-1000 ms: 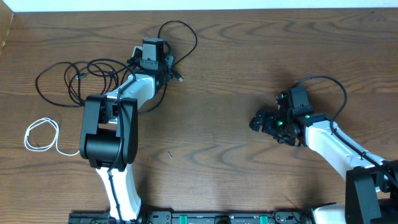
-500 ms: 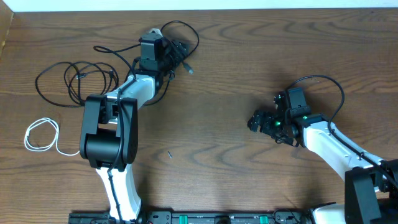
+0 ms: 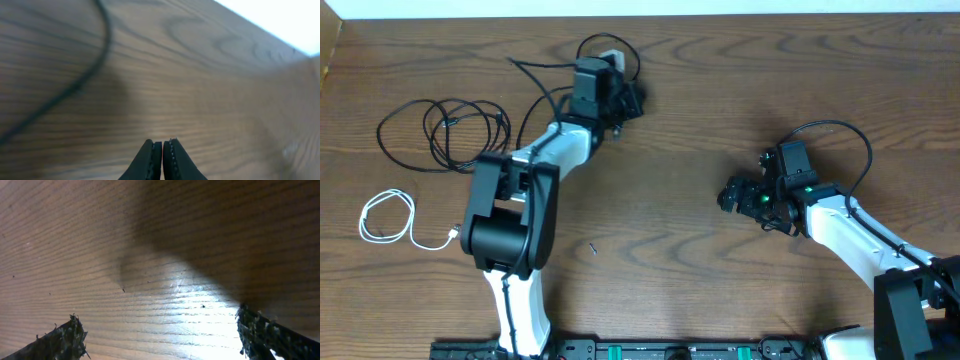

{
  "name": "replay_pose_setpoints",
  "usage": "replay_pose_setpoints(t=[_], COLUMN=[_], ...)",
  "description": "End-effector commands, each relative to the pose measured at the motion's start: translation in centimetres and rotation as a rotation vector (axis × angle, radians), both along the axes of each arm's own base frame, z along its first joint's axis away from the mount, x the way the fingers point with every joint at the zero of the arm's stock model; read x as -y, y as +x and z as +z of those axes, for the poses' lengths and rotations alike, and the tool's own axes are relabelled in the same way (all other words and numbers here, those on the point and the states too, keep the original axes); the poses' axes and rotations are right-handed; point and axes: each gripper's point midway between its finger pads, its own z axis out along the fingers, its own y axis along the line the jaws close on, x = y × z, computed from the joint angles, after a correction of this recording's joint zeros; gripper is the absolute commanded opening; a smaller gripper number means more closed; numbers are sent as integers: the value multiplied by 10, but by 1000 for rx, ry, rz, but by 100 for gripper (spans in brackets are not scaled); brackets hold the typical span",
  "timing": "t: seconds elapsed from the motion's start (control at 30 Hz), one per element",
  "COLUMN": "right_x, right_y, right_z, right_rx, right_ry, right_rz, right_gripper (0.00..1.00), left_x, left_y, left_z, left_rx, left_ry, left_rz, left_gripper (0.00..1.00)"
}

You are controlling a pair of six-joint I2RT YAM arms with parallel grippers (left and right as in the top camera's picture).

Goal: Untangle cables

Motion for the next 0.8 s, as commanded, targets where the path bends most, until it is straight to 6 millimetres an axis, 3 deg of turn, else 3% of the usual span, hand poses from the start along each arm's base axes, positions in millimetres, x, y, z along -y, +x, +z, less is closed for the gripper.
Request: replay_pose_setpoints(t=[0.0,0.17,0.27,0.3,0.33,0.37,0.43,0.53,0.63,0.67,0.7,0.77], right_x=[22,22,22,22,22,22,22,22,21,21,21,21], right_y=[-39,-41,-41,-41,-41,-41,-40,-40,-41,-41,-41,-41], right_z=[-43,-44,-44,-44,-44,-44,-44,-44,-43,-43,-43,-43], right_rx=[-154,-165,-164,-163,-162,-161,-160,-161,-163,-164,-164,-164], right_ry=[-111,-111,-110,-110,-110,-109,-109,-109,-104,-102,-102,-102], right_rz=[-26,-25,-25,-25,-25,-25,-25,-25,-24,-23,-23,-23], right_gripper=[99,99,99,96,92,88,77,55,43,42,42,41], left_x=[2,-24,-56,-72,-85,-98,-120,-142,-174,-188,-198,-212], left_y=[-2,-11,-23,-30,-36,-43,-59,-85,-110,-119,-125,-133], left_z=[26,57,83,95,107,118,141,163,158,151,144,126], left_rx=[72,74,68,63,64,65,68,54,-55,-120,-167,-258], left_ry=[28,104,210,251,285,316,365,404,418,400,385,336], left_rz=[-51,-7,82,135,180,224,294,351,497,587,646,743], left_gripper=[21,57,59,60,67,81,92,92,89,81,66,26])
